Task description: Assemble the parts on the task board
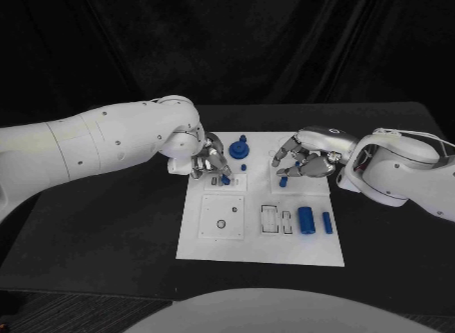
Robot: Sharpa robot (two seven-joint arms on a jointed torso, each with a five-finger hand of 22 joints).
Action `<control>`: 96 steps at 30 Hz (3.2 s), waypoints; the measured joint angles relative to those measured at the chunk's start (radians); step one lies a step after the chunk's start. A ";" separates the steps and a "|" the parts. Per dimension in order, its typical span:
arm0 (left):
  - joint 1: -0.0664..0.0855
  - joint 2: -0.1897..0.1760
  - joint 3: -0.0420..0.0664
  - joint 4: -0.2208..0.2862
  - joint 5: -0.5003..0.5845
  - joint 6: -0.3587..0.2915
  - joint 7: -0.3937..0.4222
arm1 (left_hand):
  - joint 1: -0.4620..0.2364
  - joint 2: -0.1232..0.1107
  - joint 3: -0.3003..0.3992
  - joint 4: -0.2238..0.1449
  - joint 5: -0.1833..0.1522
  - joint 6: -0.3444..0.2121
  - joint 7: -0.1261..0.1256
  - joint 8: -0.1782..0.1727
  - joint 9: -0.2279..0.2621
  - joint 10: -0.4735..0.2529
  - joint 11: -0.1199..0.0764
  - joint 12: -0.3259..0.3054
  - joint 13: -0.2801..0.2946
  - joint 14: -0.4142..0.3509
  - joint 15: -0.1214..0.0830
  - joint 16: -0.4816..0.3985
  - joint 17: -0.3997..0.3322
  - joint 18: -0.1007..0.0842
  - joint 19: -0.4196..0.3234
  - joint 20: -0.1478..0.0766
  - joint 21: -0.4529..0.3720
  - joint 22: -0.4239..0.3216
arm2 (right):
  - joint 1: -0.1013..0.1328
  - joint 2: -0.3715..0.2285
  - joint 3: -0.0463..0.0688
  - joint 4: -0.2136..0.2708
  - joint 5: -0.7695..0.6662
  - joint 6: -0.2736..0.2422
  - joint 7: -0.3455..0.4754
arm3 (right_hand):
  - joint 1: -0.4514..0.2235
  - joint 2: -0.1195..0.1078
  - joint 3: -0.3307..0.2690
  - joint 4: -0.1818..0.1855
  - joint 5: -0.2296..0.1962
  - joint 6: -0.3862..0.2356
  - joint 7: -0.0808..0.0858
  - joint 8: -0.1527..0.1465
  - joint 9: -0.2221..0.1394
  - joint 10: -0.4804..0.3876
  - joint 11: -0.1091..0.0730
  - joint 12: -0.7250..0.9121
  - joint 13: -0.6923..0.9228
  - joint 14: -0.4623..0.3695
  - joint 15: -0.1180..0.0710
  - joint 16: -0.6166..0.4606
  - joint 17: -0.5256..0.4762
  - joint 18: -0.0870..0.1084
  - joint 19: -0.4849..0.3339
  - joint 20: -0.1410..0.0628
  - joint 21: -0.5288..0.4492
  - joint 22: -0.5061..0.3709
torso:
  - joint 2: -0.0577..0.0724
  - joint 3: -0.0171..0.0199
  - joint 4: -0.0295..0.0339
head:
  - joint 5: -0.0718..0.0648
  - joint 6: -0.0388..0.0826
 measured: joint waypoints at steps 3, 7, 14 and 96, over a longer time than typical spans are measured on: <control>0.000 -0.001 -0.002 -0.001 -0.001 0.001 -0.003 | -0.025 -0.002 -0.036 0.026 -0.030 0.007 0.000 -0.015 -0.005 0.000 0.000 0.000 0.000 0.000 0.000 0.000 0.000 0.000 0.000 0.000 -0.003 0.000 | 0.000 0.000 0.000 0.000 0.000 0.000 0.000 | 0.000 0.000 0.000 0.000 0.000 0.000 0.000 0.000 0.000 0.000 0.000 0.000 0.000 0.000 0.000 0.000 0.000 0.000 0.000 0.000 0.000 0.000 | 0.000 -0.0001 0.0000 | 0.000 0.000; 0.000 -0.001 -0.002 -0.001 -0.002 0.002 -0.007 | -0.069 -0.007 -0.080 0.066 -0.061 0.015 0.003 -0.033 -0.013 0.000 0.000 0.000 0.000 -0.004 0.004 0.000 0.000 0.000 0.000 0.000 -0.007 0.000 | -0.001 0.000 0.000 -0.001 0.000 0.001 0.000 | 0.000 0.000 0.000 0.000 0.000 0.000 0.000 0.000 0.000 0.000 0.000 -0.004 0.000 0.000 0.000 0.000 0.000 0.000 0.000 0.000 0.000 0.000 | 0.000 0.0000 0.0000 | -0.001 0.000; -0.001 -0.002 -0.002 -0.002 -0.002 0.002 -0.011 | -0.109 -0.005 -0.128 0.106 -0.077 0.039 0.004 -0.048 -0.014 0.000 0.000 0.000 0.000 -0.004 0.004 0.000 0.000 0.000 0.000 0.000 -0.007 0.000 | -0.001 0.000 0.000 -0.001 0.000 0.001 -0.001 | 0.000 0.000 0.000 0.000 0.000 0.000 0.000 0.000 0.000 0.000 0.000 -0.004 0.000 0.000 0.000 0.000 0.000 0.000 0.000 0.000 0.000 0.000 | 0.000 0.0000 0.0000 | -0.001 0.000; 0.112 -0.182 -0.006 0.165 -0.052 -0.097 -0.008 | -0.083 -0.015 -0.329 0.126 -0.159 0.088 -0.060 0.103 0.358 0.060 -0.048 0.093 0.000 -0.002 -0.034 0.004 0.000 0.000 0.115 -0.043 0.118 0.000 | -0.001 -0.023 0.000 0.004 0.000 -0.023 -0.002 | -0.006 0.006 -0.005 0.011 0.000 0.007 0.007 0.005 0.006 -0.004 0.004 -0.004 0.000 0.000 0.007 -0.004 -0.005 0.000 -0.004 0.004 -0.014 0.000 | 0.000 -0.0003 -0.0002 | 0.012 0.000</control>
